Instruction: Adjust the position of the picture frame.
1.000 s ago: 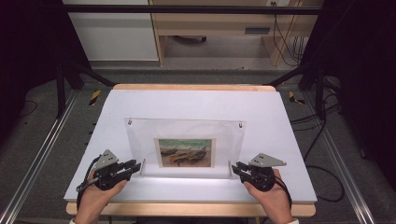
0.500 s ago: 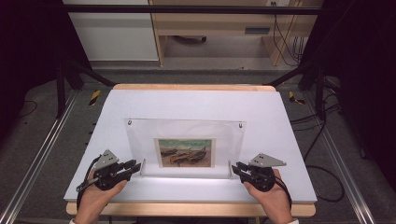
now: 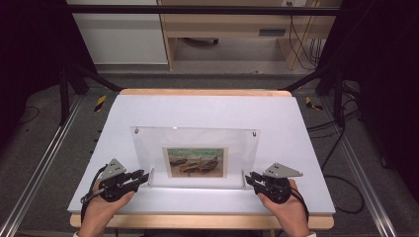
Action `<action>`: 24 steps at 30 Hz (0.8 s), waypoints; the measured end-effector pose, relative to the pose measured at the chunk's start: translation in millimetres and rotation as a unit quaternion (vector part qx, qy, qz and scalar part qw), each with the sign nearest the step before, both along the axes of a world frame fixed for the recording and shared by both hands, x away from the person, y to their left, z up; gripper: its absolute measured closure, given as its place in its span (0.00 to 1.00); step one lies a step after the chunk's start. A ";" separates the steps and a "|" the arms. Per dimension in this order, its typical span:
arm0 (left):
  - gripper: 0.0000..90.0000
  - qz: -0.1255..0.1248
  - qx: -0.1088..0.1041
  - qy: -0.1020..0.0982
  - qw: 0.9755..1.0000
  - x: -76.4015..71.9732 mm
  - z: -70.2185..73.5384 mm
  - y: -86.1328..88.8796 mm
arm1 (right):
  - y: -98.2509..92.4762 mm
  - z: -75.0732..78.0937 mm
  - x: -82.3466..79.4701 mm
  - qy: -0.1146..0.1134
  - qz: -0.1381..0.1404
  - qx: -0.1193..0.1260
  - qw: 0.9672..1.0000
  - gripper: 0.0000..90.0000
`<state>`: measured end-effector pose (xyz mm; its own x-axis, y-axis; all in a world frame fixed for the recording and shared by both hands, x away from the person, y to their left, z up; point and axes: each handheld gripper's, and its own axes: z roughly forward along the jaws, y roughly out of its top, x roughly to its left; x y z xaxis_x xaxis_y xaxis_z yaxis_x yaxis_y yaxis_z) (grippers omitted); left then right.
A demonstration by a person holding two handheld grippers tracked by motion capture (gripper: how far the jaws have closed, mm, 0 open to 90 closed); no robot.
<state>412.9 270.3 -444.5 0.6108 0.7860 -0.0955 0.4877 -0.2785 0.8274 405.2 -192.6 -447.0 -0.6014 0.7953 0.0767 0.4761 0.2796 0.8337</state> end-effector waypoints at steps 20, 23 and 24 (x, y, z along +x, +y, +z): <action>0.77 -0.004 0.009 -0.003 1.000 -3.3 -0.5 -0.1 | 0.1 0.0 -3.7 -0.002 0.001 0.000 1.000 0.82; 0.77 -0.003 0.009 -0.004 1.000 -3.6 -0.5 -0.3 | -0.1 0.0 -3.7 -0.002 0.001 0.001 1.000 0.82; 0.77 -0.003 0.009 -0.004 1.000 -3.6 -0.5 -0.4 | -0.1 0.0 -3.7 -0.002 0.001 0.000 1.000 0.82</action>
